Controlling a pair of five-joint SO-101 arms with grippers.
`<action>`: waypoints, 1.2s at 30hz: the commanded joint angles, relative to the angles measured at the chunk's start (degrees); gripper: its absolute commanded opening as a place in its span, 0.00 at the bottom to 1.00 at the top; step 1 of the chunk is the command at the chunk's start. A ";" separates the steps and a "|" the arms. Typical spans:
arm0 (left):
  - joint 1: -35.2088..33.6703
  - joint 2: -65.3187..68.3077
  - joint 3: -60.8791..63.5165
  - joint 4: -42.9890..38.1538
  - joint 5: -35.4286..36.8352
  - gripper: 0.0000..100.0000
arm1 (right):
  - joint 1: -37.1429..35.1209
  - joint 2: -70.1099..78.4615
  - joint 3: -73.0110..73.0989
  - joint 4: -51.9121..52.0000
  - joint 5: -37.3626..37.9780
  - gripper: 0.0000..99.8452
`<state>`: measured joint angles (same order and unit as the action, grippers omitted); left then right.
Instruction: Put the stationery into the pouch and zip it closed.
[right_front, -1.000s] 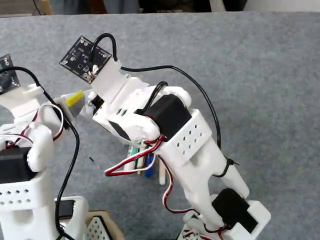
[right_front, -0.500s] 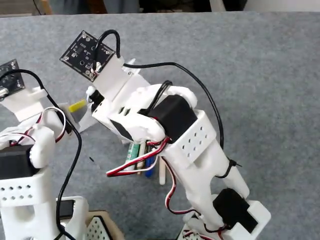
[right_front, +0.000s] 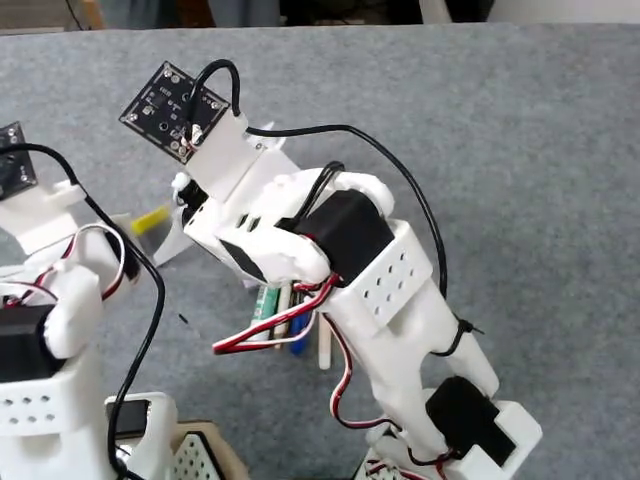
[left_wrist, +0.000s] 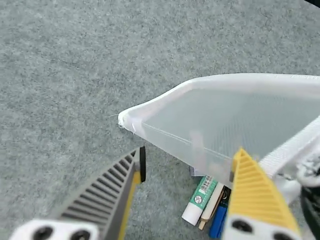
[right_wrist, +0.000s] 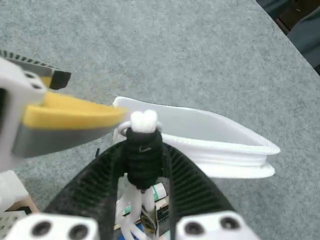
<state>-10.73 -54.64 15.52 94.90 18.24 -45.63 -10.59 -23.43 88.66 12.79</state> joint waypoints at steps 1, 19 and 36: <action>0.84 -0.09 -4.44 2.81 0.35 0.29 | 0.88 -0.04 -2.68 -0.79 -0.09 0.01; 10.07 -0.26 -5.49 4.04 0.53 0.29 | 2.37 0.04 -3.12 0.79 -0.09 0.01; 9.71 -0.44 -6.64 4.04 3.25 0.29 | 3.78 0.04 -3.12 0.53 -0.09 0.01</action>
<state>-1.49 -54.64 8.75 99.56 20.88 -42.64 -10.07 -23.78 89.36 12.79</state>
